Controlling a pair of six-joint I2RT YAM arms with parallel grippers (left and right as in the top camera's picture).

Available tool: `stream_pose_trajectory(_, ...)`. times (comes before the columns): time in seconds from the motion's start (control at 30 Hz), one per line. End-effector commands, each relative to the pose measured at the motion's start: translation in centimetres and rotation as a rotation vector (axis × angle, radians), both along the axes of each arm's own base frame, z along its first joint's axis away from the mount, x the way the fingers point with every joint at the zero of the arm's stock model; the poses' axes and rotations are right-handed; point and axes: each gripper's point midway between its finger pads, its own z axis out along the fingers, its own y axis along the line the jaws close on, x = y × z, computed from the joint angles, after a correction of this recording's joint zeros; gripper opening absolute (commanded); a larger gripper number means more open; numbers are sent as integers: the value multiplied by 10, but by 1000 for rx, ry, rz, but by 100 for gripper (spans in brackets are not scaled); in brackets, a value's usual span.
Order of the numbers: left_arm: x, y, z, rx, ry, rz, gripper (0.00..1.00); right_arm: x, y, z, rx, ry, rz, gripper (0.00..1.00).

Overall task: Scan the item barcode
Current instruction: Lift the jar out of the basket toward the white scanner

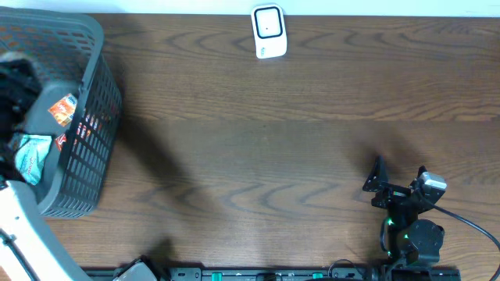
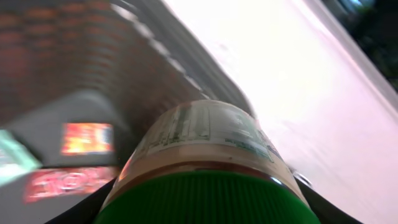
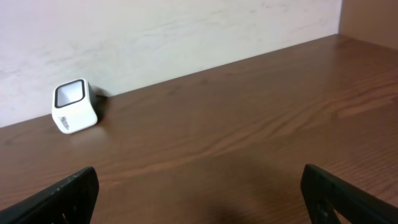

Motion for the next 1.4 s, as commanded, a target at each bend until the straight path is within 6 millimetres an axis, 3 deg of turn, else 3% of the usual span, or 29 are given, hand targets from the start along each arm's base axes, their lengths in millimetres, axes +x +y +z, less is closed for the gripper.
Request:
stream_pose_trajectory(0.0,15,-47,19,-33,-63,-159,59,0,-3,-1,-3,0,-13,99)
stream_pose_trajectory(0.17,35,-102,21,-21,-79,-321,59,0,-3,-1,-3,0,-13,99)
stream_pose_trajectory(0.43,46,-176,8,56,-34,-487,59,0,-3,-1,-2,0,-13,99)
stream_pose_trajectory(0.67,48,-226,-34,122,117,-573,59,0,-3,-1,-3,0,-13,99)
stream_pose_trajectory(0.8,49,-251,-72,159,242,-630,59,0,-3,-1,-3,0,-13,99)
stream_pose_trajectory(1.1,45,-284,-148,175,495,-713,59,0,-3,-1,-3,0,-13,99)
stream_pose_trajectory(1.37,27,-281,-197,175,710,-719,59,0,-3,-1,-2,0,-12,99)
